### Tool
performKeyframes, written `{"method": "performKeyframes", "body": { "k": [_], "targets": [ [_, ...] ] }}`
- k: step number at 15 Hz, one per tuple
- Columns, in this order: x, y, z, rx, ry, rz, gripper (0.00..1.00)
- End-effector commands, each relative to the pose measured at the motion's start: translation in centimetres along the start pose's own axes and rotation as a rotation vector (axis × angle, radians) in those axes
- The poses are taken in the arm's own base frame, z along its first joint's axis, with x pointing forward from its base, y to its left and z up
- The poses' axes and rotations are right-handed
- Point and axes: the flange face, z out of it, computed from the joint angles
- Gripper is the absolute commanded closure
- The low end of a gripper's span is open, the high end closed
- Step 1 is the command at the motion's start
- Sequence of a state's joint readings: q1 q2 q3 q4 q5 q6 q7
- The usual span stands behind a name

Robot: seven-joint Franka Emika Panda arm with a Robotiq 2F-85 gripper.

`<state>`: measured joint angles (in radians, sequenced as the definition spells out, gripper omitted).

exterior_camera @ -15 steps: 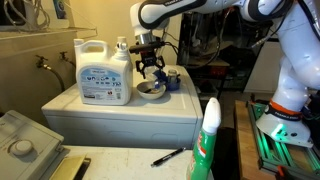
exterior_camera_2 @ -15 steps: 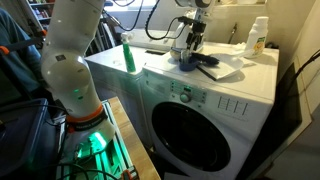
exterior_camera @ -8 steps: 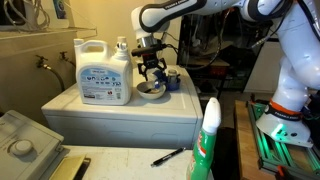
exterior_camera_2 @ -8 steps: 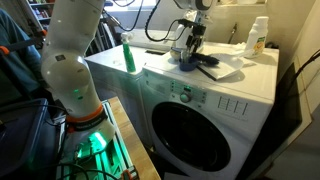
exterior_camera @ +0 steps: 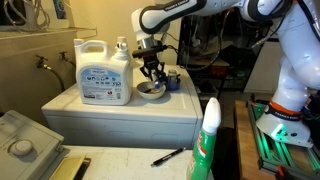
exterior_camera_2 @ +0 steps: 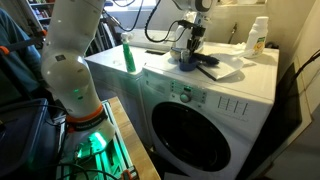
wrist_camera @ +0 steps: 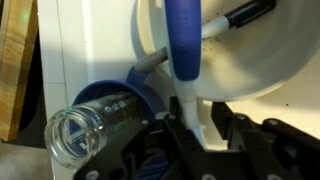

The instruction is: Remove the brush off the dustpan

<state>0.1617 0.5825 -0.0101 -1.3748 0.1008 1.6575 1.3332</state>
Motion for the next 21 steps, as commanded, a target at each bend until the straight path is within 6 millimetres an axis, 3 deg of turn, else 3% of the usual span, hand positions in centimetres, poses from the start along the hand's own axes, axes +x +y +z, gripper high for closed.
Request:
{"method": "performKeyframes", "body": {
  "k": [1, 3, 5, 6, 7, 9, 10, 14, 21],
  "targets": [
    [0.4, 0.3, 0.6, -0.010, -0.011, -0.013, 0.79],
    [0.5, 0.3, 0.9, -0.019, -0.012, -0.016, 0.76],
    [0.6, 0.3, 1.3, -0.028, -0.016, -0.018, 0.66],
    [0.6, 0.3, 1.4, -0.033, -0.016, -0.019, 0.69],
    [0.7, 0.3, 1.6, -0.037, -0.016, -0.019, 0.92],
    [0.7, 0.5, 1.4, -0.034, -0.013, -0.017, 0.93],
    [0.7, 0.5, 1.1, -0.028, -0.010, -0.013, 1.00],
    [0.5, 0.9, -0.8, -0.002, 0.019, -0.021, 0.98],
    [0.3, 1.4, -6.2, 0.011, 0.202, -0.051, 0.98]
  ]
}}
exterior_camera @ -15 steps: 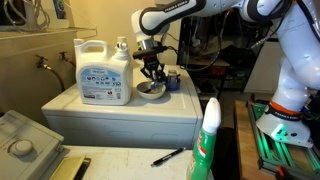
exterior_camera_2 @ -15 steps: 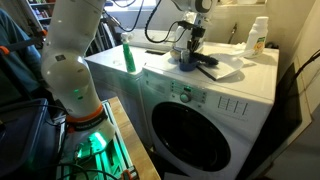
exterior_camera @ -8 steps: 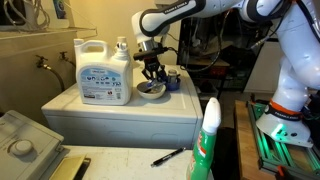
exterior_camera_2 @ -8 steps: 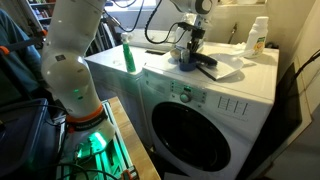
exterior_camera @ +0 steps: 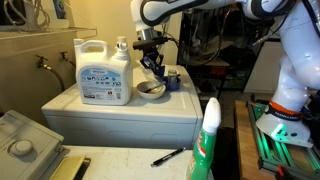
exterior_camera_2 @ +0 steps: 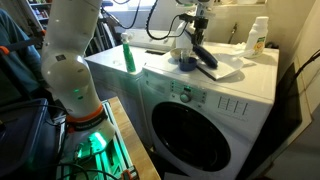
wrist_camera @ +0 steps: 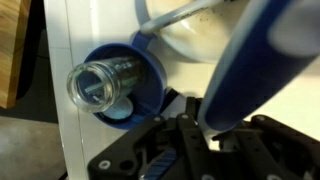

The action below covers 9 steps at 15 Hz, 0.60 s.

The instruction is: Remove the brush off the dustpan

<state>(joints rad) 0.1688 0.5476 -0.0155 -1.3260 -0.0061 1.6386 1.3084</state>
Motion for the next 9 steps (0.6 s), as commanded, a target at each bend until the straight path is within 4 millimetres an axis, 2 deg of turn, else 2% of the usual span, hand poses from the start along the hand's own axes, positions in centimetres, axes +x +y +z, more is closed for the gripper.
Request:
{"method": "performKeyframes", "body": {
  "k": [1, 5, 7, 9],
  "targets": [
    [0.2, 0.3, -2.6, -0.027, 0.127, -0.016, 0.98],
    [-0.5, -0.1, -6.2, 0.019, 0.304, -0.072, 0.98],
    [-0.2, 0.1, -8.7, 0.138, 0.266, -0.158, 0.98],
    [0.5, 0.6, -9.8, 0.167, 0.269, -0.277, 0.98]
  ]
}}
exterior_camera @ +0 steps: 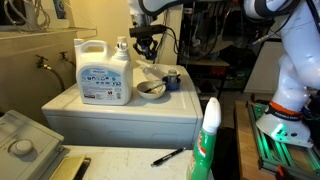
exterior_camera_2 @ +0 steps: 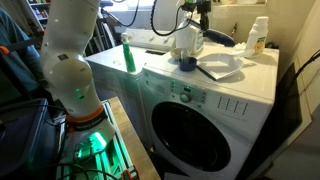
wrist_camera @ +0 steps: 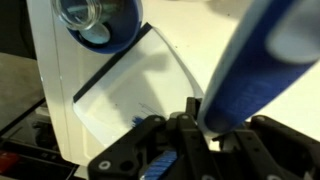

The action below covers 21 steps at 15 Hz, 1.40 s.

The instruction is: Remove the brush off the dustpan

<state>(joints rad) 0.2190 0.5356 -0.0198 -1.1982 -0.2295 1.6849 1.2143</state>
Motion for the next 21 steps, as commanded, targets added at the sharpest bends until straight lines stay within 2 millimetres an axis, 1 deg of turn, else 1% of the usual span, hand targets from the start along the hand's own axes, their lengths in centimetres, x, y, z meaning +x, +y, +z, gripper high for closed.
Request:
{"method": "performKeyframes", "body": {
  "k": [1, 3, 4, 5, 6, 7, 8, 9, 12, 15, 17, 18, 19, 21],
  "targets": [
    [2.5, 1.7, -1.9, 0.074, -0.014, -0.184, 0.98],
    [3.8, 2.9, -1.9, 0.038, -0.023, -0.303, 0.98],
    [4.5, 3.0, -1.9, 0.059, -0.034, -0.321, 0.98],
    [3.5, 2.1, -1.7, 0.045, 0.002, -0.258, 0.98],
    [4.0, 2.3, -1.6, 0.045, 0.001, -0.264, 0.91],
    [4.1, 2.4, -1.5, 0.044, 0.001, -0.263, 0.91],
    [3.9, 2.2, -1.5, 0.044, 0.001, -0.265, 0.98],
    [3.6, 1.7, -1.8, 0.097, 0.030, -0.376, 0.98],
    [4.0, 1.3, -2.0, 0.161, 0.072, -0.536, 0.98],
    [5.3, 1.0, -1.5, 0.221, 0.102, -0.692, 0.98],
    [5.5, 0.0, -1.2, 0.270, 0.120, -0.787, 0.98],
    [5.6, -0.5, -0.8, 0.299, 0.123, -0.833, 0.98],
    [5.7, -1.1, 0.0, 0.330, 0.115, -0.878, 0.98],
    [4.9, -2.6, 1.8, 0.396, 0.069, -0.959, 0.98]
  ]
}}
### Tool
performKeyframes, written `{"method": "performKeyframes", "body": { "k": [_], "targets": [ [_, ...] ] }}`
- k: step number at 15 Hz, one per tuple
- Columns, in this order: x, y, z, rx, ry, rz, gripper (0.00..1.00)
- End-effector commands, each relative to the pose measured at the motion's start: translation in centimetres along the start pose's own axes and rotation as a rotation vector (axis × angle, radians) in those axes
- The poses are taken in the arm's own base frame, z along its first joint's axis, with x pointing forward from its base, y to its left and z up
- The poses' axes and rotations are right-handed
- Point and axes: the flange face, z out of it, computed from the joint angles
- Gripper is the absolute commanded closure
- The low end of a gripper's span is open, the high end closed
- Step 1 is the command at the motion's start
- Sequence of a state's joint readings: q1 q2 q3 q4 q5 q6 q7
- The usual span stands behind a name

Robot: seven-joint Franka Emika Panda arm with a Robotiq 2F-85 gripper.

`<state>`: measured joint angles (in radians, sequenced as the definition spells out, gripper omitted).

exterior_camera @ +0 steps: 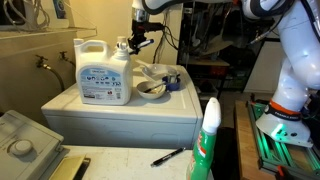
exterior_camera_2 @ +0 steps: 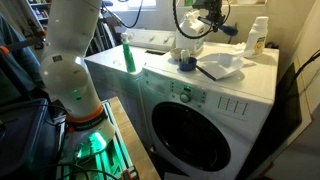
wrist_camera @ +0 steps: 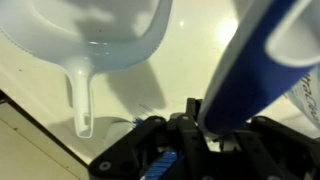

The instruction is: Remove the brush off the dustpan

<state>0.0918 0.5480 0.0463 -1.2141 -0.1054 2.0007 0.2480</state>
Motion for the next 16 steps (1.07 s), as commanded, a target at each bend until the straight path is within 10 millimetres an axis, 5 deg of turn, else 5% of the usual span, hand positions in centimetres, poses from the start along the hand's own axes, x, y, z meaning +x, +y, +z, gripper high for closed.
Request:
{"method": "performKeyframes", "body": {
  "k": [1, 5, 7, 11, 15, 16],
  "targets": [
    [0.5, -1.6, 3.3, 0.140, -0.026, -0.137, 0.98],
    [-0.1, -3.7, 6.6, 0.205, -0.113, -0.265, 0.98],
    [0.0, -4.0, 7.8, 0.162, -0.140, -0.237, 0.65],
    [-0.1, -3.0, 7.7, 0.125, -0.188, -0.185, 0.38],
    [0.3, -2.5, 1.9, 0.170, -0.050, -0.104, 0.07],
    [0.7, -3.1, 4.9, 0.143, -0.093, -0.146, 0.01]
  ]
}}
